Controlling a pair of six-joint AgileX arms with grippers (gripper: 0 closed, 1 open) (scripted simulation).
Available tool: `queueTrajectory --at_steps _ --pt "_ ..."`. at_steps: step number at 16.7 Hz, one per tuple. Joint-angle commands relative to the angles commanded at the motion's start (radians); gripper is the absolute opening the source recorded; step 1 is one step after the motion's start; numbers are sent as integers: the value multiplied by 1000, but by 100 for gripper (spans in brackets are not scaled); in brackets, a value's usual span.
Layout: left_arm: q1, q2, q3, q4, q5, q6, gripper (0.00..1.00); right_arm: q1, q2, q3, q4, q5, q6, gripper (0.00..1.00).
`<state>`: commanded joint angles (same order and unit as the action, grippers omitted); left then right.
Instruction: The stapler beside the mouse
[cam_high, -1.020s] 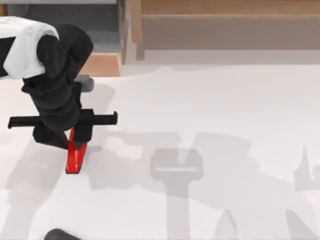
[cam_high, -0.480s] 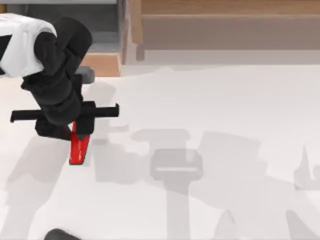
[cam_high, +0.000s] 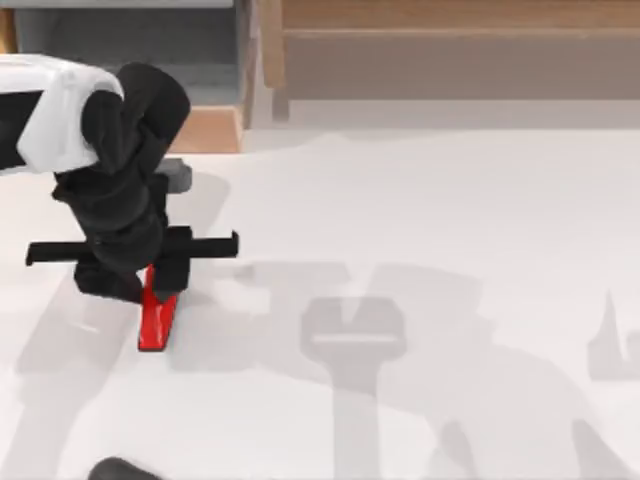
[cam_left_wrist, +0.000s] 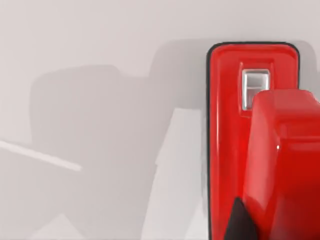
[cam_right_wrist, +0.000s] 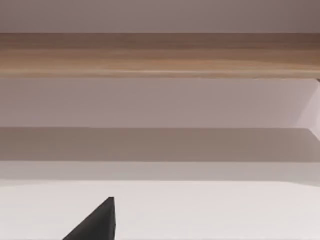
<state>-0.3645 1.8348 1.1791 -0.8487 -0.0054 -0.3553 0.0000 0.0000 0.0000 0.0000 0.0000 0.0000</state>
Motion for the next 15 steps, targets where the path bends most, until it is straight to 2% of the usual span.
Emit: queueTrajectory --at_steps 7,15 --pt "0 34 -32 5 -1 0 0 0 0 0 0 0 0 100" --pt "0 34 -32 5 -1 0 60 0 0 0 0 0 0 100"
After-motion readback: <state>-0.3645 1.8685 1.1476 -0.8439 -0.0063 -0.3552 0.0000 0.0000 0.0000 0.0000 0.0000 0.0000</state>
